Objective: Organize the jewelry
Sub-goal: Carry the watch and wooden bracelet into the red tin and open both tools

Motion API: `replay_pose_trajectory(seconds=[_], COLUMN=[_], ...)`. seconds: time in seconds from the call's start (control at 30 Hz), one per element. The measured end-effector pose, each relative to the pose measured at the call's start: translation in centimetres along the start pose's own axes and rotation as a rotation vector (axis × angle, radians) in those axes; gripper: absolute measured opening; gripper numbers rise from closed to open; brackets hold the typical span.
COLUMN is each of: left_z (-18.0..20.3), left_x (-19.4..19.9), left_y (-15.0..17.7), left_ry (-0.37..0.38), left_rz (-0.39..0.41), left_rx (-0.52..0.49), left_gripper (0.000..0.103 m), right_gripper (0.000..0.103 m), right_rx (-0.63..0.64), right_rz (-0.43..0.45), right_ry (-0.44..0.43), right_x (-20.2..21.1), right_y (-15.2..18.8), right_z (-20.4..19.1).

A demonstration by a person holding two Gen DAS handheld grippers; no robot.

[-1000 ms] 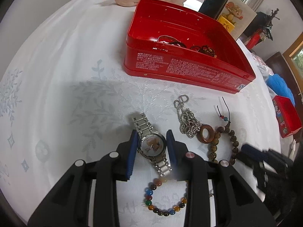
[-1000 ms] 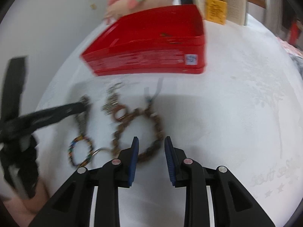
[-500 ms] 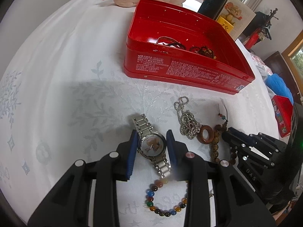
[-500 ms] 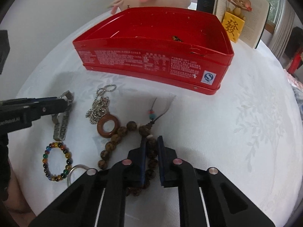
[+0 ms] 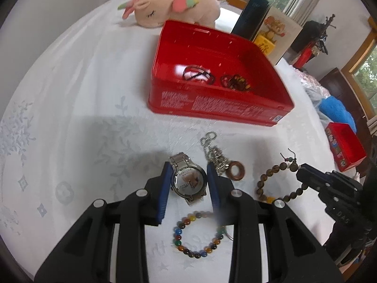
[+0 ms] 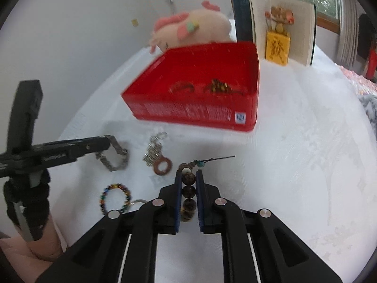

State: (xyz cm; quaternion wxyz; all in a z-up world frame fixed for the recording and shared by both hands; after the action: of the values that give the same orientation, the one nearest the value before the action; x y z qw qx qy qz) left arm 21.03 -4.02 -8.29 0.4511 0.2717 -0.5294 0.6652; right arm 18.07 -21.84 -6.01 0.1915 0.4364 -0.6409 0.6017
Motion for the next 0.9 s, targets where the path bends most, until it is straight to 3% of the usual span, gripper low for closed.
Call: replay_pose_trajectory(seconds=[0.5, 0.9], left_z=[2.7, 5.4], left_x=[4.0, 5.7], left_y=[-2.8, -10.7], left_ry=[0.049, 0.026], left_rz=[0.077, 0.164], left_rx=[-0.05, -0.091], left_gripper=[0.029, 0.03], right_gripper=[0.011, 0.011], right_rx=[0.034, 0.027], right_rz=[0.072, 0.132], right_ry=[0.006, -0.003], right_x=[3.2, 2.7], right_y=[-5.4, -13.6], right_z=[-0.5, -0.1])
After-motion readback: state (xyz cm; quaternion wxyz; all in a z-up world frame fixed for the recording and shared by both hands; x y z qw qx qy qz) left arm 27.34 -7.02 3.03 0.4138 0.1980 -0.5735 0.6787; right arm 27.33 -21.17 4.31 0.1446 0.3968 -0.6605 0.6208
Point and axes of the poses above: each gripper's, at about its wrist camera, not at the fingertips, and x roughly against the way its jaws point, z to its right, y to its underside, the point moved 10 cm from there along -x, roughly the way its jaws point, and after that the axes turned 4 degrees about x, right-handed, at the moved point
